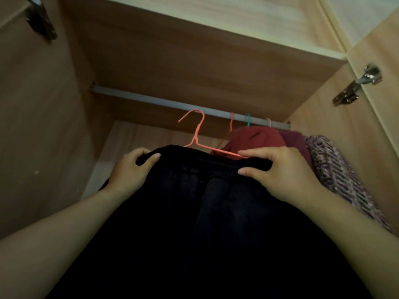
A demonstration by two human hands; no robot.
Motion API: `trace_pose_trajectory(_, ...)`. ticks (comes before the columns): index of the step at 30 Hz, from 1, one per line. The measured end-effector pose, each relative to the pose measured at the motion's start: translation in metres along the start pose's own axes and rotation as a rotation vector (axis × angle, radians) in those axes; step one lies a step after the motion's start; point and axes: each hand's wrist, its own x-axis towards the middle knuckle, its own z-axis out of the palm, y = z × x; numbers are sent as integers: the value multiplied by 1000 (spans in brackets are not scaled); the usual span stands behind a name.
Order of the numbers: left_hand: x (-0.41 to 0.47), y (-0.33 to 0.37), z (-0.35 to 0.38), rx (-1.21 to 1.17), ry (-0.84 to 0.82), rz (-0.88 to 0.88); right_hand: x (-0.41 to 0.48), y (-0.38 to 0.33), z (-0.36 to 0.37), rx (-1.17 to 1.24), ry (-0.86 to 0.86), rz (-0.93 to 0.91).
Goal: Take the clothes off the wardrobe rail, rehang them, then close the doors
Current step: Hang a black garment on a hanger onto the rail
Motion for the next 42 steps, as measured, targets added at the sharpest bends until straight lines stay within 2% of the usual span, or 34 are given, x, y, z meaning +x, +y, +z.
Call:
trace_pose_trajectory(7,58,-36,32,-26,-31,43,51,10,32,-38,104,110)
trace_pose_trajectory(13,102,-57,64,-10,-60,4,96,28,51,-100,101,217)
trace_pose_trajectory(19,128,-60,81,26,-18,38,138,41,62,-143,169,283)
trace_pose_trajectory(23,129,-62,91,-8,-215,51,161,46,54,-213,196,312)
trace_pose_trajectory(27,135,-58,103,-167,-408,3,184,45,43,-283,224,350)
trace_pose_trajectory(32,135,-53,117,-166,-431,-27,196,36,61,-345,202,388)
trace_pose_trajectory(35,127,-62,125,-115,-443,-83,195,34,91,-355,101,419)
trace_pose_trajectory(39,110,-76,133,-114,-467,-97,177,29,121,-406,7,353)
trace_pose_trajectory(42,100,-80,139,-120,-444,-75,161,29,128,-639,23,214)
